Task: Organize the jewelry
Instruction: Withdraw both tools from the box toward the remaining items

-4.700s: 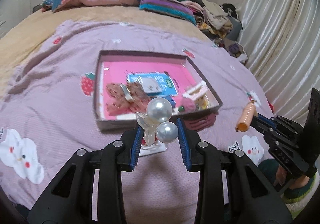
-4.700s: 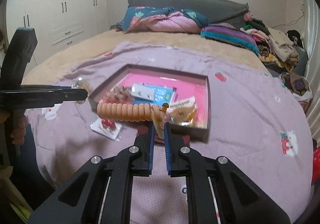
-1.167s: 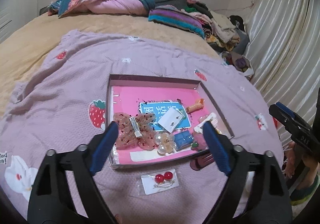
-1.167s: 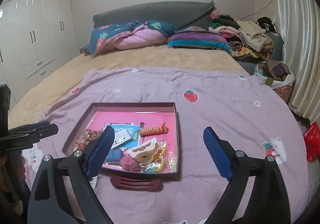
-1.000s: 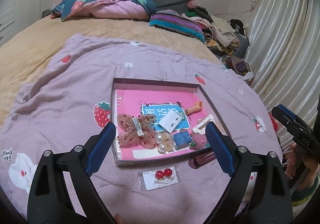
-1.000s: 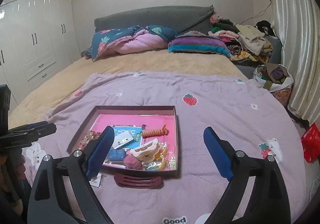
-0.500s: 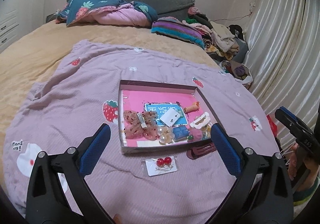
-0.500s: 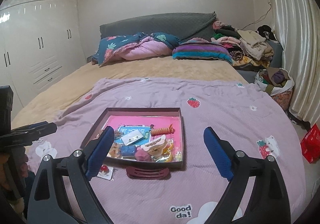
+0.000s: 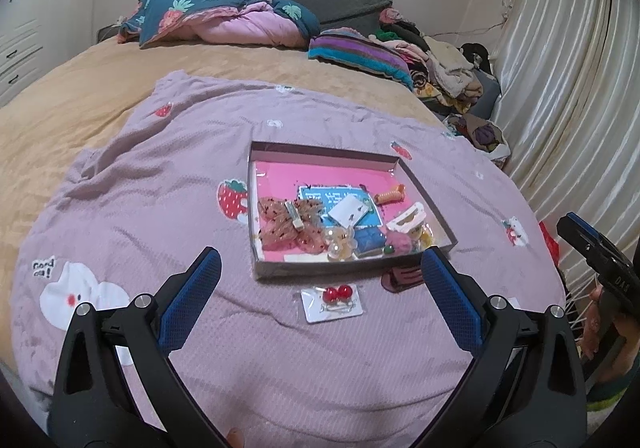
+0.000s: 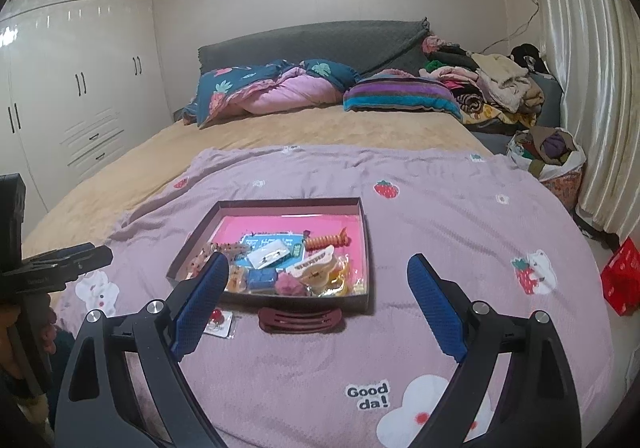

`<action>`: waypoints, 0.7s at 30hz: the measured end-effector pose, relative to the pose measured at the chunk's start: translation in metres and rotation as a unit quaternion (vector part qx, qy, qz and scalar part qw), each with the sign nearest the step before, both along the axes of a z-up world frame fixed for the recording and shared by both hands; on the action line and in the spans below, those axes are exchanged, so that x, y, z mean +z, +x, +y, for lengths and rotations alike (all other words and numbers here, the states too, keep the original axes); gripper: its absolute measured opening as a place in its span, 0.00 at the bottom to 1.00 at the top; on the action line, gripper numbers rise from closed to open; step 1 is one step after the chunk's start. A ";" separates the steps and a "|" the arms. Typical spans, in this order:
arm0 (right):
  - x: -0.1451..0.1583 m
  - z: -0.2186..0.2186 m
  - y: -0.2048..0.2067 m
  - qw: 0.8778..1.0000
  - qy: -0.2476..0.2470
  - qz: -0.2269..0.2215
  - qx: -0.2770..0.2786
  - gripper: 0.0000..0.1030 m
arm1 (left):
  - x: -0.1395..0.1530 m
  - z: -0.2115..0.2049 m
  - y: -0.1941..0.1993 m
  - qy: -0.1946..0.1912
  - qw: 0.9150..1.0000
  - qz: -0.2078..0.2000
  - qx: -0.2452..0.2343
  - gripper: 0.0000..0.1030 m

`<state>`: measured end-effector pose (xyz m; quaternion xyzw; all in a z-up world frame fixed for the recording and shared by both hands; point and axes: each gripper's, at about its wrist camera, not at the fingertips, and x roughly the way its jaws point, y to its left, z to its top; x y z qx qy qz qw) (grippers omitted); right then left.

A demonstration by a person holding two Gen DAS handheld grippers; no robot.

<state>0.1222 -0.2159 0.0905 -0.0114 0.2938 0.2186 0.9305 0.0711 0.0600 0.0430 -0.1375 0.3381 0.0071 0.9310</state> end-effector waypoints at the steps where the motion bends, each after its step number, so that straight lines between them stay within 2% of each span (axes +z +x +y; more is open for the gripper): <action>1: -0.002 0.000 -0.002 1.000 -0.002 0.001 -0.002 0.87 | -0.002 -0.001 -0.001 0.001 1.000 0.002 0.000 0.91; 11: -0.025 -0.003 -0.005 0.999 -0.008 0.025 -0.019 0.87 | -0.022 -0.003 -0.006 0.006 1.000 0.023 -0.004 0.91; 21: -0.069 -0.008 0.013 0.995 0.007 0.088 -0.042 0.87 | -0.057 -0.008 0.003 0.005 0.998 0.059 -0.008 0.91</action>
